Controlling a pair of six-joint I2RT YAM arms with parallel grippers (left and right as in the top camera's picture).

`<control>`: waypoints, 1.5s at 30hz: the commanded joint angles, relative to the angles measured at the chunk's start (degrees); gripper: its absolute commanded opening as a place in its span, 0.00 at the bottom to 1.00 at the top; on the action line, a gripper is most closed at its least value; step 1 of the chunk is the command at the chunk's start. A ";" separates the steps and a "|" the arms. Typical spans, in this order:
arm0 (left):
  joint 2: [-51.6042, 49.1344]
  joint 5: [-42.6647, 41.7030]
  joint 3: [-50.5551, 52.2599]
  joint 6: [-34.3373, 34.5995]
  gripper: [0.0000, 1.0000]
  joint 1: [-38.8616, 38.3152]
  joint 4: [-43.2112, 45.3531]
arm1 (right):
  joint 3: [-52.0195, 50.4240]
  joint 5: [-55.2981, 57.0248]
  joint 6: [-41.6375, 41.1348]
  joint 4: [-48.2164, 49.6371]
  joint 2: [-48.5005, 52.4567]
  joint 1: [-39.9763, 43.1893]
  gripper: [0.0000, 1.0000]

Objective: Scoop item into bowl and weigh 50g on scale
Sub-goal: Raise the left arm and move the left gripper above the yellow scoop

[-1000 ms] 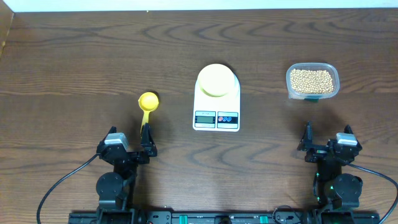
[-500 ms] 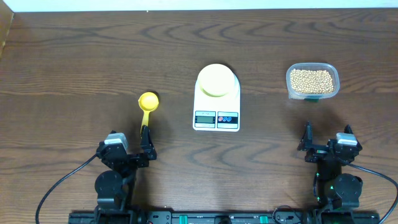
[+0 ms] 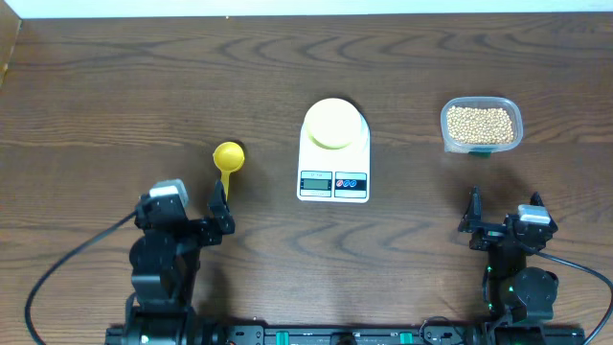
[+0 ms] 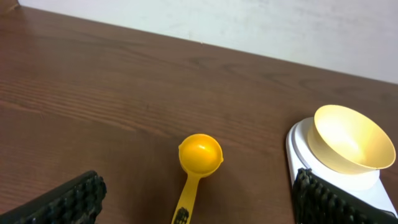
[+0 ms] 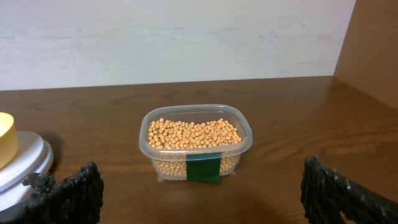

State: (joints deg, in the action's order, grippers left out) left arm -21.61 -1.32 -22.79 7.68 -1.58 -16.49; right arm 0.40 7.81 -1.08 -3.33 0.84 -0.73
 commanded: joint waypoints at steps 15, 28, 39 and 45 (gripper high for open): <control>-16.09 0.52 -10.62 -2.95 0.97 0.28 -1.18 | -0.09 0.83 -0.79 -0.11 -0.46 -0.44 0.99; -18.64 0.52 -11.32 -3.17 0.98 0.28 -1.29 | -0.09 0.83 -0.79 -0.11 -0.46 -0.44 0.99; -22.21 0.55 -14.91 -5.14 0.98 0.28 -4.48 | -0.09 0.83 -0.79 -0.11 -0.46 -0.44 0.99; -26.38 0.52 -17.11 -5.53 0.98 0.28 -5.88 | -0.09 0.83 -0.79 -0.11 -0.46 -0.44 0.99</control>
State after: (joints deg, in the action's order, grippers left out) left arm -46.41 -1.30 -37.91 3.16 -1.58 -21.56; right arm 0.40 7.79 -1.08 -3.33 0.84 -0.73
